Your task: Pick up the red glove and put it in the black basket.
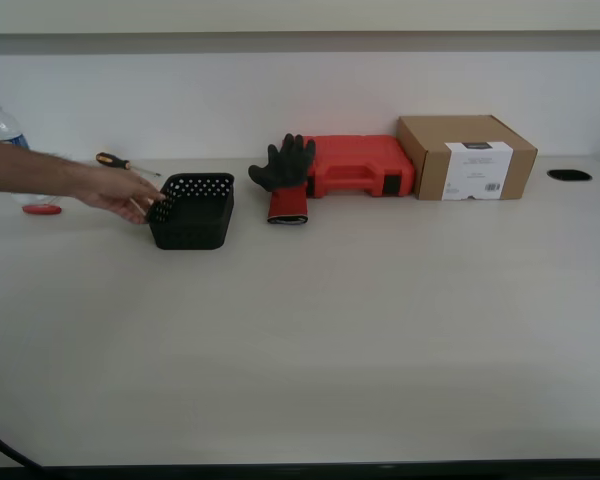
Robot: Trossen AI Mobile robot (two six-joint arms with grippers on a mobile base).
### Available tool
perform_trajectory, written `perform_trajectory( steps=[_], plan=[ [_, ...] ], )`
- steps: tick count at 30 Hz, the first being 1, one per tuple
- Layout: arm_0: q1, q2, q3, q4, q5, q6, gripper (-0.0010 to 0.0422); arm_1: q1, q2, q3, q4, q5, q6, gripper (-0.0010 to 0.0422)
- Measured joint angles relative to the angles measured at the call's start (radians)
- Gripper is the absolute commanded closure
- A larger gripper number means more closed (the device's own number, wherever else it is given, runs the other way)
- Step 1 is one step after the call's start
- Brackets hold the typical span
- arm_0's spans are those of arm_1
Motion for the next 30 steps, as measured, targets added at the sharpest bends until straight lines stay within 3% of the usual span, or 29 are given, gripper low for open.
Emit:
perform_trajectory(
  steps=[30],
  plan=[
    [0.0,0.0,0.0,0.0,0.0,0.0,0.0412,0.0,0.0,0.007,0.008,-0.018,0.0,0.0413]
  ],
)
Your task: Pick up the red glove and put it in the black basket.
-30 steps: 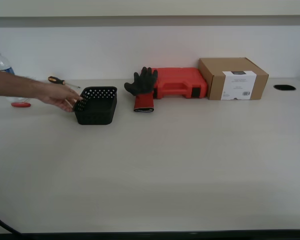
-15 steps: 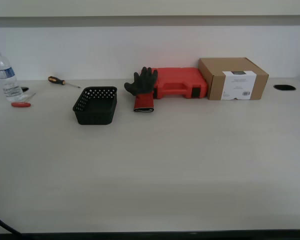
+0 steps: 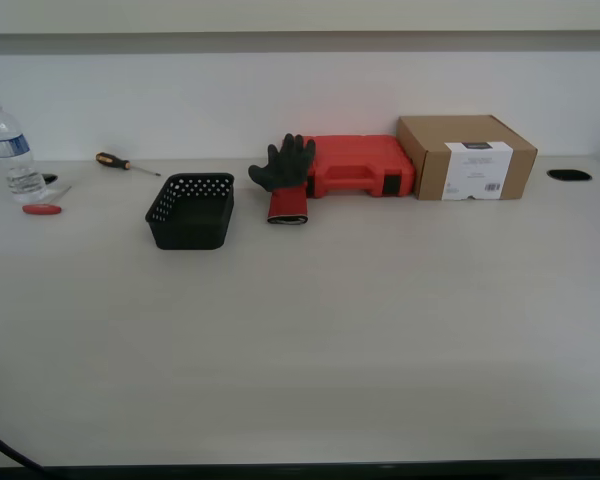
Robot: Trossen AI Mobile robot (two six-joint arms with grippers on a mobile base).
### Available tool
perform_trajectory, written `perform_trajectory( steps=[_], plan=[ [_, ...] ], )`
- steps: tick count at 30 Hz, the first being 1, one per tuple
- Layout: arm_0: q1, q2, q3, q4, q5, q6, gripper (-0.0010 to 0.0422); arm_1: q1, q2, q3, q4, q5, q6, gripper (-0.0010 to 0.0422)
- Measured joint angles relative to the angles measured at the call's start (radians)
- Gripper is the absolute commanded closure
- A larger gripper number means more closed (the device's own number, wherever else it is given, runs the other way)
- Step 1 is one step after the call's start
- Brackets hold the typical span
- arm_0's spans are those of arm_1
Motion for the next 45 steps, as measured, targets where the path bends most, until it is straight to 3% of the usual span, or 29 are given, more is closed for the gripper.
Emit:
perform_trajectory(
  steps=[3,6,8,11,15,21,23,28,36,41,43,45],
  plan=[
    [-0.001,0.0,0.0,0.0,0.0,0.0,0.0412,0.0,0.0,0.008,-0.001,0.006,-0.014,0.0413],
    [-0.001,0.0,0.0,0.0,0.0,0.0,0.0412,-0.003,0.033,0.051,-0.059,0.158,-0.22,0.0413],
    [0.0,0.0,0.0,0.0,0.0,0.0,0.0412,-0.019,0.101,0.108,-0.148,0.206,-0.272,0.0413],
    [0.0,0.0,0.0,0.0,0.0,0.0,0.0412,-0.056,0.275,0.214,-0.286,0.215,-0.251,0.0413],
    [0.0,0.0,0.0,-0.002,0.0,0.0,0.0412,-0.106,0.534,0.374,-0.331,0.307,-0.159,0.0413],
    [0.0,0.0,0.0,-0.004,0.0,0.0,0.0412,-0.141,0.871,0.691,-0.532,0.375,-0.177,0.0413],
    [0.0,0.0,0.0,-0.004,0.0,0.0,0.0412,-0.153,0.993,0.829,-0.626,0.43,-0.154,0.0413],
    [0.0,0.0,0.0,-0.008,0.0,0.0,0.0412,-0.205,1.24,1.112,-0.752,0.473,-0.118,0.0413],
    [-0.001,0.0,0.0,-0.008,0.0,0.0,0.0412,-0.27,1.513,1.53,-1.101,0.431,-0.08,0.0407],
    [0.0,0.0,0.0,-0.008,0.0,0.0,0.0412,-0.269,1.661,1.74,-1.285,0.411,-0.024,0.0328],
    [-0.001,0.0,0.0,-0.008,0.0,0.0,0.0412,-0.27,1.691,1.806,-1.351,0.402,-0.024,0.026],
    [-0.001,0.0,0.0,-0.008,0.0,0.0,0.0412,-0.272,1.698,1.819,-1.374,0.337,-0.019,0.019]
  ],
)
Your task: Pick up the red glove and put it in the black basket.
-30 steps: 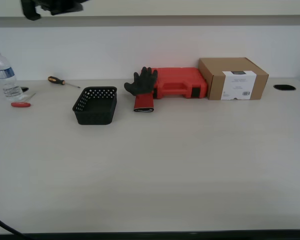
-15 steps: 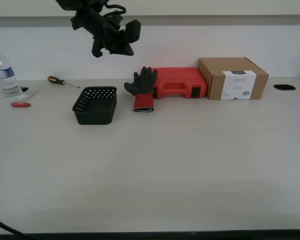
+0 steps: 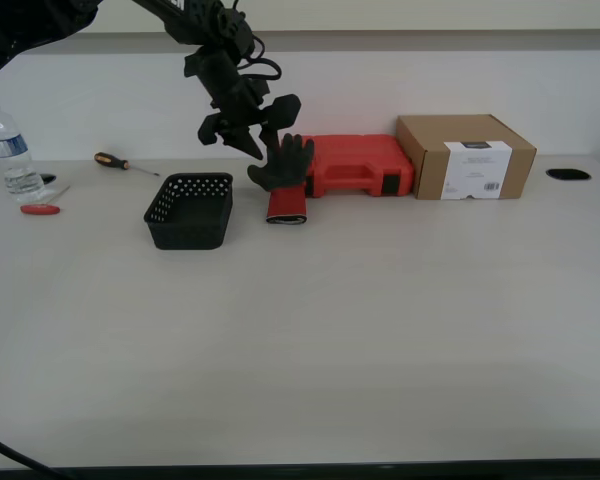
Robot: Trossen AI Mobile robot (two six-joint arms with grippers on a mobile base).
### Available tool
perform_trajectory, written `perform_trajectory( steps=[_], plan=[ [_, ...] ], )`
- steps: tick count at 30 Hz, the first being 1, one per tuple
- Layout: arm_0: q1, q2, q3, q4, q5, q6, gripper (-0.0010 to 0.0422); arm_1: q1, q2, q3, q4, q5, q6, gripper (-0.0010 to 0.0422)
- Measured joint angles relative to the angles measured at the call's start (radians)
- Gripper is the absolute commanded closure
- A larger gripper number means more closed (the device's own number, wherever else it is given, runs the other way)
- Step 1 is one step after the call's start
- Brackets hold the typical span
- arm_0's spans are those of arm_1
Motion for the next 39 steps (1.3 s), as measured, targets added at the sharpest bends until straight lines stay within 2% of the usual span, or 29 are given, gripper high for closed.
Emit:
perform_trajectory(
  steps=[2,4,6,8,12,15,17,20,23,28,31,39],
  plan=[
    [0.0,0.0,0.0,0.0,0.0,0.0,0.0412,-0.003,-0.001,0.002,0.026,-0.077,0.008,0.0127],
    [0.0,0.0,0.0,0.0,0.0,0.0,0.0412,-0.002,-0.002,0.003,0.024,-0.105,-0.011,0.0068],
    [0.0,0.0,0.0,0.0,0.0,0.0,0.0412,-0.003,-0.002,0.003,0.027,-0.135,-0.054,0.0041],
    [0.0,0.0,0.0,0.0,0.0,0.0,0.0412,-0.007,-0.002,0.003,0.046,-0.157,-0.066,0.0049],
    [0.001,0.0,0.0,0.0,0.0,0.0,0.0412,-0.02,-0.002,0.003,0.126,-0.154,-0.084,0.0121],
    [0.001,0.0,0.0,0.0,0.0,0.0,0.0412,-0.031,0.001,0.003,0.146,-0.103,-0.1,0.019],
    [0.0,0.0,0.0,0.0,0.0,0.0,0.0412,-0.039,0.009,0.005,0.178,-0.071,-0.104,0.0207],
    [0.0,0.0,0.0,-0.002,0.0,0.0,0.0412,-0.045,0.026,0.005,0.194,-0.023,-0.11,0.0198],
    [0.001,0.0,0.0,-0.007,0.0,0.0,0.0412,-0.047,0.031,0.002,0.204,-0.054,-0.113,0.0183],
    [0.0,0.0,0.0,-0.018,0.0,0.0,0.0412,-0.05,0.031,0.003,0.224,-0.129,-0.108,0.0182],
    [0.001,0.0,0.0,-0.018,0.0,0.0,0.0412,-0.051,0.031,0.003,0.227,-0.177,-0.064,0.0181],
    [0.001,0.0,0.0,-0.018,0.0,0.0,0.0412,-0.054,0.03,-0.071,0.261,-0.19,-0.051,0.0181]
  ],
)
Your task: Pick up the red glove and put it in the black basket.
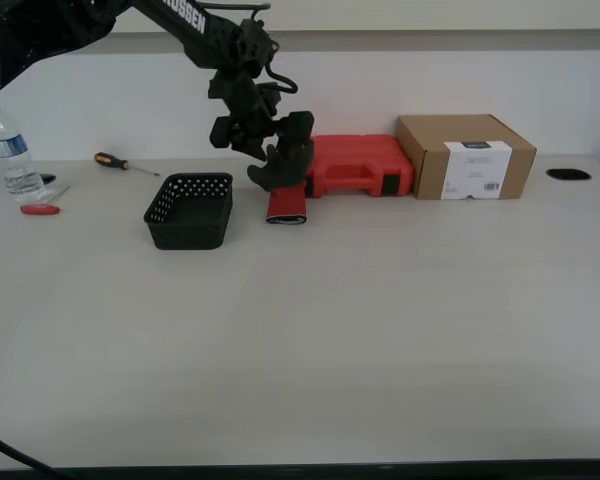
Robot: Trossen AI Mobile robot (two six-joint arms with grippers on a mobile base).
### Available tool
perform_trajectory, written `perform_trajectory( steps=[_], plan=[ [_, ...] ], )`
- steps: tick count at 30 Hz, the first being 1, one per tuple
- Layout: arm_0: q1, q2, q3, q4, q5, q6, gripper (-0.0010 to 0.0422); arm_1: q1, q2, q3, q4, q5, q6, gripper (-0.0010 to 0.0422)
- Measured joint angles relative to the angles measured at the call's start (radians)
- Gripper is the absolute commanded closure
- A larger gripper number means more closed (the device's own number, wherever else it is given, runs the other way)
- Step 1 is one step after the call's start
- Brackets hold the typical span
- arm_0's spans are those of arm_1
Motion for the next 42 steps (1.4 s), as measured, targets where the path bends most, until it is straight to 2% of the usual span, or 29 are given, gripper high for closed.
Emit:
perform_trajectory(
  steps=[13,16,19,22,25,26,27,29,36,42],
  plan=[
    [0.0,0.0,0.0,-0.001,0.0,0.0,0.0412,-0.034,0.012,-0.145,0.053,-0.018,-0.014,0.0181],
    [0.0,0.0,0.0,-0.001,0.0,0.0,0.0412,-0.044,0.089,-0.087,-0.01,0.019,-0.026,0.0181],
    [-0.001,0.0,0.0,-0.003,0.0,0.0,0.0412,-0.05,0.162,0.045,-0.111,-0.008,0.005,0.0183],
    [-0.001,0.0,0.0,-0.005,0.0,0.0,0.0412,-0.05,0.165,0.06,-0.1,-0.008,-0.011,0.0228],
    [0.0,0.0,0.0,-0.014,0.0,0.0,0.0412,-0.051,0.16,0.078,-0.101,0.002,-0.004,0.0389],
    [0.0,0.0,0.0,-0.015,0.0,0.0,0.0412,-0.051,0.157,0.077,-0.101,0.014,0.0,0.0421],
    [0.0,0.0,0.0,-0.015,0.0,0.0,0.0412,-0.05,0.156,0.08,-0.103,0.042,0.008,0.0408],
    [0.0,0.0,0.0,-0.015,0.0,0.0,0.0412,-0.05,0.16,0.075,-0.113,0.056,0.015,0.0416],
    [-0.001,0.0,0.0,-0.018,0.0,0.0,0.0412,-0.051,0.15,0.077,-0.11,0.056,0.015,0.0414],
    [-0.001,0.0,0.0,-0.019,0.0,0.0,0.0412,-0.053,0.054,0.079,-0.109,0.055,0.03,0.0414]
  ],
)
